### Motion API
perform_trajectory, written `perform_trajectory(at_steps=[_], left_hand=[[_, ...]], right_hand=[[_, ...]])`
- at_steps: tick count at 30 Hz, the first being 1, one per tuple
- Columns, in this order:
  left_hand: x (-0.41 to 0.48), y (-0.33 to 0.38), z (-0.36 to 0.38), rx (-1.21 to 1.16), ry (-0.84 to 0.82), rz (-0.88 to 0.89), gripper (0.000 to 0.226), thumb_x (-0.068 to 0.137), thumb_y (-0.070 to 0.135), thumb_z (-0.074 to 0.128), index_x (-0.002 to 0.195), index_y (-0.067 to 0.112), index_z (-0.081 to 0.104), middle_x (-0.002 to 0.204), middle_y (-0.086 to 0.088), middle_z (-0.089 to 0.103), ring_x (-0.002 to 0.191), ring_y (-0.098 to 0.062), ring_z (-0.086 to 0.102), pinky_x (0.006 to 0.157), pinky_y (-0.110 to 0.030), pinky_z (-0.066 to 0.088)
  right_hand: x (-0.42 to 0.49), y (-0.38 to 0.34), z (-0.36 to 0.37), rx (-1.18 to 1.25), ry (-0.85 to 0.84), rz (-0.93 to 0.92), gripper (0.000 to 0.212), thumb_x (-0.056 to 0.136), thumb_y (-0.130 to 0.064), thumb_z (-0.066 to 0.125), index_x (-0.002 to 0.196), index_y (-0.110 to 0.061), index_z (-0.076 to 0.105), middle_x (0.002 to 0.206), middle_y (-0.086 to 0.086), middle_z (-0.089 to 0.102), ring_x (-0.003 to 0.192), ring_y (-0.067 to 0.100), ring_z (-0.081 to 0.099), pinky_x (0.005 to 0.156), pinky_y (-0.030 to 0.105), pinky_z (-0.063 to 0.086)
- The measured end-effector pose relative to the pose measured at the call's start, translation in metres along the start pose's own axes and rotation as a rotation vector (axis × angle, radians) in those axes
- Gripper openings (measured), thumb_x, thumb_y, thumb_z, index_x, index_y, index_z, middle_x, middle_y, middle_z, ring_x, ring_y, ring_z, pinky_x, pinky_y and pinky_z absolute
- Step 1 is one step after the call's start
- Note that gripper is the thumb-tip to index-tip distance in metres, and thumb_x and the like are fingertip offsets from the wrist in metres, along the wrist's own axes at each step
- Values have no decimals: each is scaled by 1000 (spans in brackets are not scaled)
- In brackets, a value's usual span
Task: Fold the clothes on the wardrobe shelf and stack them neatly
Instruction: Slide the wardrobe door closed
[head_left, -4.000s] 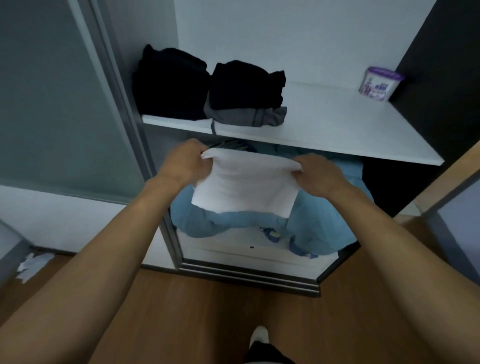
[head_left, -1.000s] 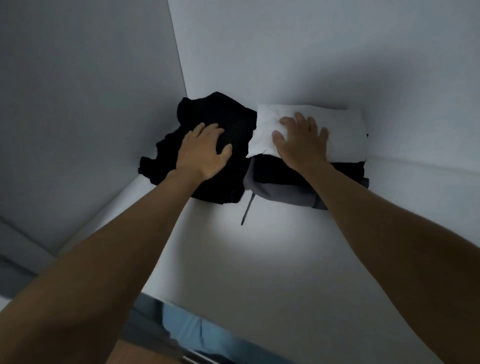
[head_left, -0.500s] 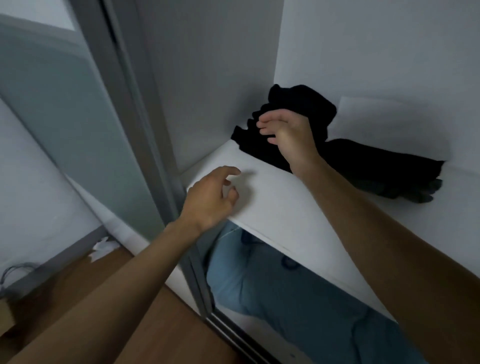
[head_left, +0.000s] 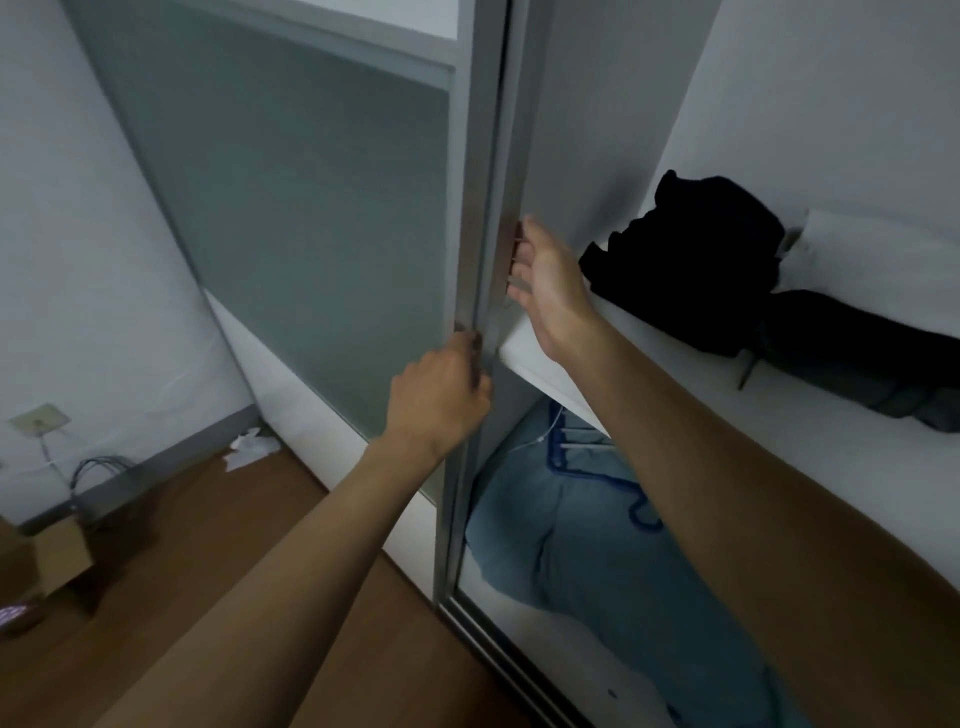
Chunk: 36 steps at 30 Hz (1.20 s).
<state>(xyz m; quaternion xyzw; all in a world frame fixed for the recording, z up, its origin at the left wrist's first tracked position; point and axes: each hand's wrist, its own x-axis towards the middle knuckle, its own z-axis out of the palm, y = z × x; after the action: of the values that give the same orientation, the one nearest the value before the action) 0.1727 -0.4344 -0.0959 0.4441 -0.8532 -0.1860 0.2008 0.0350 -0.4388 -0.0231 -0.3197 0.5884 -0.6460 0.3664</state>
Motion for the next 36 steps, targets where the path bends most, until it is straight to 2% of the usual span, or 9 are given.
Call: perform_trajectory(at_steps=[2,5,9,13,20,24,27,30,36], left_hand=[[4,6,4,27,-22,15,30,90,27,50,116,13,49,111,-15,67,99,-43,62,75,-42,45],[5,10,9,8,-38,20,30,89,28,51,114,11,47,109,-15,66,96,-43,62,71,-39,40],[1,0,15,8,-45,-3,35,92,34,51,121,16,44,120,-10,65,103,-41,62,77,-42,43],[2,5,22,63,-104,22,36,96,47,52,118,19,53,117,-4,68,105,-34,64,84,-41,50],[-20,57,51,88,23,298,36,99,47,48,89,15,60,82,-7,68,76,-33,65,69,-39,52],[-42,94,64,87,-50,441,40,97,52,52,80,16,59,78,-8,68,75,-34,64,65,-38,49],[-61,127,75,85,-106,556,41,95,55,54,76,18,58,77,-7,68,75,-31,63,64,-36,46],[-84,162,89,76,-126,652,39,95,54,55,72,22,53,76,-7,69,75,-32,64,64,-34,40],[-143,226,127,79,-124,807,39,102,45,44,94,14,66,86,-9,72,78,-32,67,65,-36,45]], right_hand=[[2,6,2,-24,13,17,42,102,-42,43,130,-16,61,122,-3,70,112,11,64,93,29,51],[2,1,2,-2,-18,28,35,101,-42,42,96,-22,70,83,-15,76,77,-1,70,67,21,51],[-5,-8,0,12,-38,12,32,99,-40,41,83,-24,64,65,-13,70,60,0,64,61,25,44],[-21,-1,-22,70,-36,11,34,98,-33,36,94,-16,65,90,1,66,85,15,59,79,31,45],[-77,1,-89,-13,15,-57,30,104,-38,38,95,-26,64,91,-7,69,86,9,62,80,29,45],[-121,-3,-141,-45,55,-102,32,101,-46,42,95,-29,68,93,-10,72,91,8,65,86,33,48],[-162,-7,-180,-323,124,-203,35,90,-55,49,89,-23,60,84,-14,61,83,5,59,81,34,51],[-203,-8,-214,-569,213,-295,20,89,-51,59,89,-30,58,80,-24,62,75,-4,59,68,14,45],[-281,-15,-274,-875,635,-386,29,89,-44,65,109,-22,63,104,-7,65,87,9,62,78,39,55]])
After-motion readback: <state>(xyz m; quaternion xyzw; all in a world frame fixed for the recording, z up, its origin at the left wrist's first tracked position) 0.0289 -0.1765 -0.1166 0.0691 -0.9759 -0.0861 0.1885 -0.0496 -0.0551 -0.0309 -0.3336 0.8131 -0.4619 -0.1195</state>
